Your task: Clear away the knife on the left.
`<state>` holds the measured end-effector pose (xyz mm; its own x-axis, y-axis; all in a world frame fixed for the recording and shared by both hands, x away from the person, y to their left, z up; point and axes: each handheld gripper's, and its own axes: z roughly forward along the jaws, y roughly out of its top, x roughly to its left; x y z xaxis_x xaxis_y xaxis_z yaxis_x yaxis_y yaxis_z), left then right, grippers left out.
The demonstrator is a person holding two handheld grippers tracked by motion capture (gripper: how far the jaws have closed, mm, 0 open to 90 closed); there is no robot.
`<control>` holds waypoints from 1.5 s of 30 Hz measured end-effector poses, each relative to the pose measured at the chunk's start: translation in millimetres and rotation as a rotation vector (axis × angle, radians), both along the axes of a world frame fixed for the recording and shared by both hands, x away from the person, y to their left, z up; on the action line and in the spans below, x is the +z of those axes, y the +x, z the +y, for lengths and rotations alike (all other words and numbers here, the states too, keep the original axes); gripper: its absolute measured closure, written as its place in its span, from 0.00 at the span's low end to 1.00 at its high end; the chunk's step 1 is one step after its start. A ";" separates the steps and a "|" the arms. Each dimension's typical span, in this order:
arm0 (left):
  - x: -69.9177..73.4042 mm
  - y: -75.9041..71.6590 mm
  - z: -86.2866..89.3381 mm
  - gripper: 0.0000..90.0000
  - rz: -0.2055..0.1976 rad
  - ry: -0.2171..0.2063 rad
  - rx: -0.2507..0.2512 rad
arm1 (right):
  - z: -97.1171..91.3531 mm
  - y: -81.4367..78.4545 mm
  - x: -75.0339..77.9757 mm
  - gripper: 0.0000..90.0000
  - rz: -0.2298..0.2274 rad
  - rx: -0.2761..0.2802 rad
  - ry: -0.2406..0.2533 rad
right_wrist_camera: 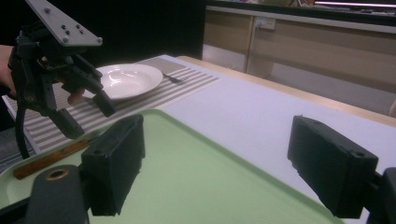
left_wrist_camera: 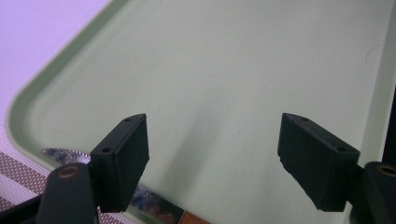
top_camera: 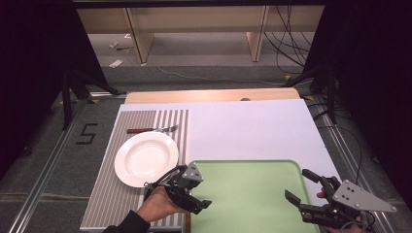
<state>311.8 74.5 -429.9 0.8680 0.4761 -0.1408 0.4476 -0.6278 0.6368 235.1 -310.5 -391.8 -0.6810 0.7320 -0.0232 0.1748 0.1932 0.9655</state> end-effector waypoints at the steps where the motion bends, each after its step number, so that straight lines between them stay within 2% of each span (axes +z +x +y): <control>1: 0.9 -1.0 0.8 0.26 -0.010 -0.016 0.004 | 0.0 -0.1 0.0 0.22 -0.001 0.000 -0.001; 7: 7.6 -6.0 7.4 0.24 -0.074 -0.112 0.017 | 0.2 -0.1 0.2 0.22 -0.003 0.000 -0.001; 11: 10.1 -8.8 12.0 0.22 -0.109 -0.161 0.031 | 0.4 -0.6 0.3 0.22 -0.004 0.000 -0.006; 16: 12.5 -10.9 19.6 0.22 -0.135 -0.229 0.058 | 0.4 -0.4 0.0 0.22 -0.004 -0.001 -0.006; 17: 12.5 -10.9 19.6 0.22 -0.135 -0.229 0.058 | 0.5 -0.6 0.4 0.22 -0.004 0.000 -0.004; 18: 14.0 -11.6 22.3 0.21 -0.144 -0.258 0.065 | 0.6 -0.5 0.3 0.22 -0.004 0.000 -0.005; 20: 15.3 -12.4 25.3 0.21 -0.154 -0.288 0.066 | 0.9 0.0 -0.5 0.22 0.001 -0.001 -0.003; 21: 15.3 -12.4 25.3 0.21 -0.154 -0.288 0.066 | 0.7 -0.2 -0.4 0.22 -0.001 -0.002 -0.003; 22: 16.3 -13.7 28.3 0.20 -0.166 -0.324 0.059 | 0.5 -0.3 0.0 0.22 -0.004 -0.002 -0.004; 24: 16.9 -14.2 29.9 0.20 -0.172 -0.339 0.059 | 0.4 -0.6 0.4 0.22 -0.005 -0.002 -0.004; 25: 17.9 -15.1 33.3 0.20 -0.190 -0.362 0.063 | 0.3 -0.6 0.3 0.22 -0.006 -0.004 -0.003; 26: 17.9 -15.1 33.3 0.20 -0.190 -0.362 0.063 | 0.3 -0.3 0.1 0.22 -0.003 -0.004 0.000; 29: 19.6 -17.1 39.5 0.20 -0.221 -0.398 0.073 | 0.6 -0.2 -0.1 0.22 -0.002 -0.004 -0.001; 30: 20.3 -18.6 43.4 0.20 -0.243 -0.421 0.093 | 0.7 0.0 -0.3 0.22 -0.001 -0.004 -0.001; 40: 18.4 -23.6 56.8 0.21 -0.288 -0.432 0.149 | 0.5 -0.1 -0.4 0.22 0.002 -0.006 0.004; 42: 18.4 -25.5 63.2 0.21 -0.298 -0.450 0.164 | 0.0 0.0 -0.1 0.22 0.003 -0.006 0.007; 45: 17.5 -26.4 67.6 0.21 -0.292 -0.452 0.172 | 0.1 0.0 -0.4 0.22 0.003 -0.005 0.006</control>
<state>285.4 142.1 -412.4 0.8166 0.5625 -0.1295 0.2844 -0.1968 0.9383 235.1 -310.4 -392.2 -0.6774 0.7354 -0.0169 0.1786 0.1867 0.9661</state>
